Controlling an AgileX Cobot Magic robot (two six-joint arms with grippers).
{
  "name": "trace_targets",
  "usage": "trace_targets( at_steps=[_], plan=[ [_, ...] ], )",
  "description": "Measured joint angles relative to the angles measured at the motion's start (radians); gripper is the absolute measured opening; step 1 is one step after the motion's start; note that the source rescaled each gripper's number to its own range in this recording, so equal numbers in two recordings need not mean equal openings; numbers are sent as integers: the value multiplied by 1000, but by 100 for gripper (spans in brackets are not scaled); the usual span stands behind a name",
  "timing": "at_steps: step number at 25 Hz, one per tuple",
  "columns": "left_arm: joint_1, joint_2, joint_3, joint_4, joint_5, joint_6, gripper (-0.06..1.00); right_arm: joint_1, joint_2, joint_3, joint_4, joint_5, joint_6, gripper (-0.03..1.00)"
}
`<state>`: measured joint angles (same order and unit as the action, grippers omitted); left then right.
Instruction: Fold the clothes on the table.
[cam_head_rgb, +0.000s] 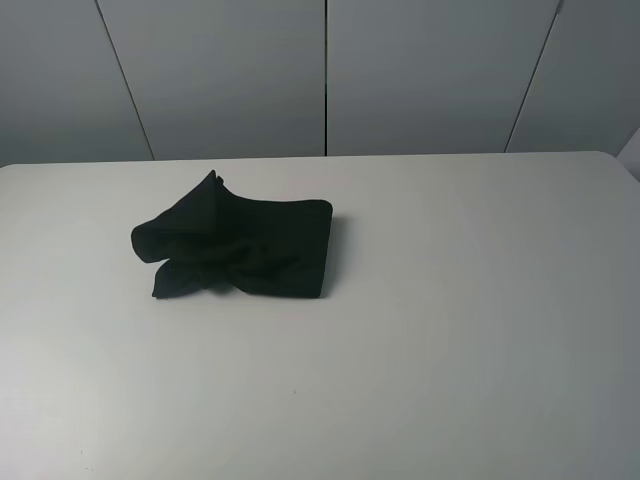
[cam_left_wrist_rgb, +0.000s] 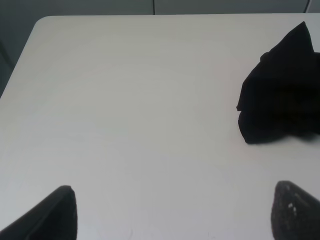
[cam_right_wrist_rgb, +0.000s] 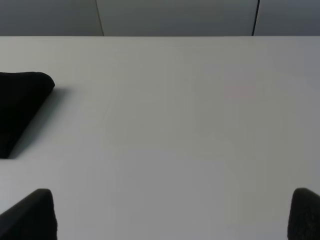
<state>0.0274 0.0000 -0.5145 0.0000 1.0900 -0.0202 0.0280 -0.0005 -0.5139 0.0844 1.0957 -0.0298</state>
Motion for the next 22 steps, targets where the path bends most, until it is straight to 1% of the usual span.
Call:
trace_targets(
  at_steps=[22],
  plan=[
    [0, 0, 0, 0, 0, 4, 100, 0, 0, 0, 7, 0, 0, 100]
  ],
)
